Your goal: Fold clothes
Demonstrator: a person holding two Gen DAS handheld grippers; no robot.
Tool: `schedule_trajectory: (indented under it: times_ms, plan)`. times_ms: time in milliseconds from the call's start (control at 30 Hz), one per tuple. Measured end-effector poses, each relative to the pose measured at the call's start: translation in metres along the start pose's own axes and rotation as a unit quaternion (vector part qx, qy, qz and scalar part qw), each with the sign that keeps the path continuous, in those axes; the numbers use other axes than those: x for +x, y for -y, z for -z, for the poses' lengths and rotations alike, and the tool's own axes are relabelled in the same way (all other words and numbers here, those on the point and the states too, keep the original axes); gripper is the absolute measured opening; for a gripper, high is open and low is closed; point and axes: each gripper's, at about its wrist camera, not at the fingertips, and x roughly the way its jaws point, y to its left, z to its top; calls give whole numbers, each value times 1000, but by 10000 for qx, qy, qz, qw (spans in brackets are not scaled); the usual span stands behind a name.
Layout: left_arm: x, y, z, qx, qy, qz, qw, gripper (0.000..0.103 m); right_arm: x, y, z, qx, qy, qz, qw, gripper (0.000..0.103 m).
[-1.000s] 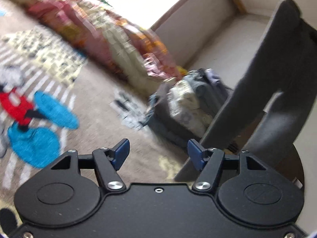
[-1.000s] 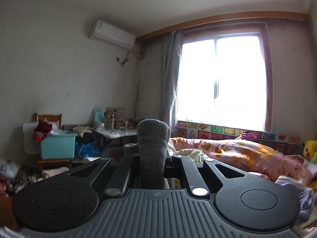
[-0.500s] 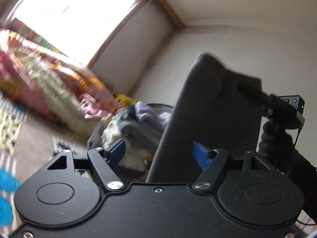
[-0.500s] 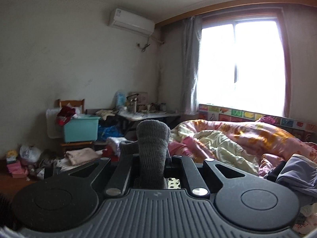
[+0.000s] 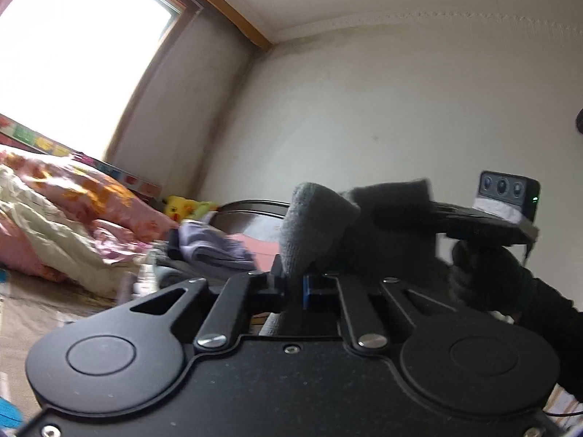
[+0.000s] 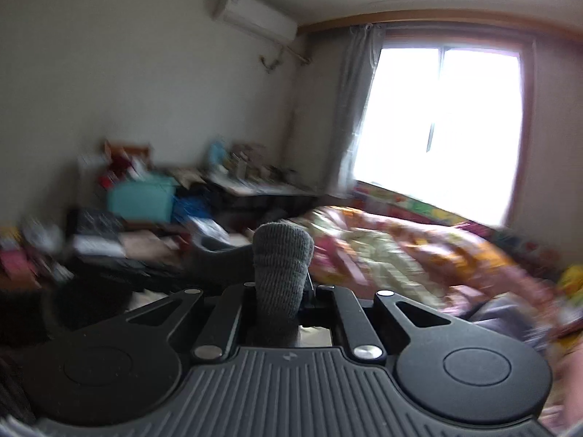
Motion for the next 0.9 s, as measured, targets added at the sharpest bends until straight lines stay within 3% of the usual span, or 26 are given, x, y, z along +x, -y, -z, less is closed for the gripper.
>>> schedule_trajectory:
  times_ms: [233, 400, 533, 733, 900]
  plan:
    - [33, 52, -4, -159, 159, 575, 9981, 3, -40, 8, -46, -1193, -454, 975, 9870, 12]
    - [30, 1, 33, -458, -107, 65, 9989, 3, -19, 10, -45, -1583, -1025, 1017, 9768, 12]
    - [24, -47, 66, -715, -367, -427, 9958, 3, 41, 9, -2, -1700, -1741, 748, 9671, 12]
    - [8, -125, 114, -1084, -754, -1185, 9841, 3, 177, -25, 72, -1672, -2464, 52, 9546, 12]
    - [-31, -199, 146, -1206, -1062, -1831, 9699, 3, 298, -67, 94, -1847, -2907, -527, 9373, 12]
